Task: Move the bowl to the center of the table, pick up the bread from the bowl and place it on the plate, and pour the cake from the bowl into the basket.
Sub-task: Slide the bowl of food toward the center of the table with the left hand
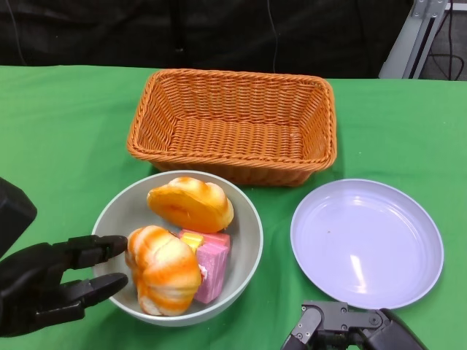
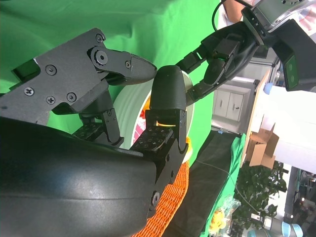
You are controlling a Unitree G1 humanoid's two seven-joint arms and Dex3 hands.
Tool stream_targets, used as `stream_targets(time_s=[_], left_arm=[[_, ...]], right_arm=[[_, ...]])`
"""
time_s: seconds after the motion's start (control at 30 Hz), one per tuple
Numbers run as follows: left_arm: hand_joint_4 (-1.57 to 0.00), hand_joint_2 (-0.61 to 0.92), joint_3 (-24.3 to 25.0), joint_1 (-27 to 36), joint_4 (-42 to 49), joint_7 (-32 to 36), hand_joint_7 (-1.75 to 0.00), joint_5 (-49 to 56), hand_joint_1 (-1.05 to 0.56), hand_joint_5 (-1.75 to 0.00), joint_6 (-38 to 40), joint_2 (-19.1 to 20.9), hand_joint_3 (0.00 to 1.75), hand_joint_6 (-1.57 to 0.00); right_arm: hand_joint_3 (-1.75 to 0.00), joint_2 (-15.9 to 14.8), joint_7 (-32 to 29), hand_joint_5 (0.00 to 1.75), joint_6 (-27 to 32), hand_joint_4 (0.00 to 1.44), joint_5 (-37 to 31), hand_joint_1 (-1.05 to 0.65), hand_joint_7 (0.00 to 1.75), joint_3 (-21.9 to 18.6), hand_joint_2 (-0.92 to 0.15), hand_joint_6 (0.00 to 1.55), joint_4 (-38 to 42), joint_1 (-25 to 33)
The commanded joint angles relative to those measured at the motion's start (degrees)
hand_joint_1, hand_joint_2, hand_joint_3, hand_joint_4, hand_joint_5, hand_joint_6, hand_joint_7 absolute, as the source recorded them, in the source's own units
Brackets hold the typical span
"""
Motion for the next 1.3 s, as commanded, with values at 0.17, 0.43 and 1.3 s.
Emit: stream_targets(time_s=[0.17,0.43,1.3], left_arm=[[-0.11,0.92,-2.07,0.4,-1.97,-0.31,-0.01,0.07,-0.62,-0.03,-1.59,-0.29,0.38,-0.09],[-0.1,0.92,-3.29,1.39,-0.31,-0.75,0.0,0.31,-0.64,-0.02,-5.65,-2.42,0.36,-0.08],[-0.14,0.92,-5.32,3.1,-0.58,-0.19,-0.01,2.82,-0.67,-0.03,-10.52,-1.47,0.31,-0.12]], right_arm=[[-0.78,0.18,-0.48,1.55,0.74,0.8,-0.48,-0.28,1.07,0.09,-0.56,0.83,-0.58,-0.19],[-0.79,0.25,-0.52,1.55,0.37,0.8,-0.61,-0.29,1.06,0.08,-0.55,0.83,-0.23,-0.48],[-0.82,0.55,-0.66,1.55,0.03,0.8,-0.82,-0.28,1.05,-0.2,-0.53,0.83,-0.04,-0.39]])
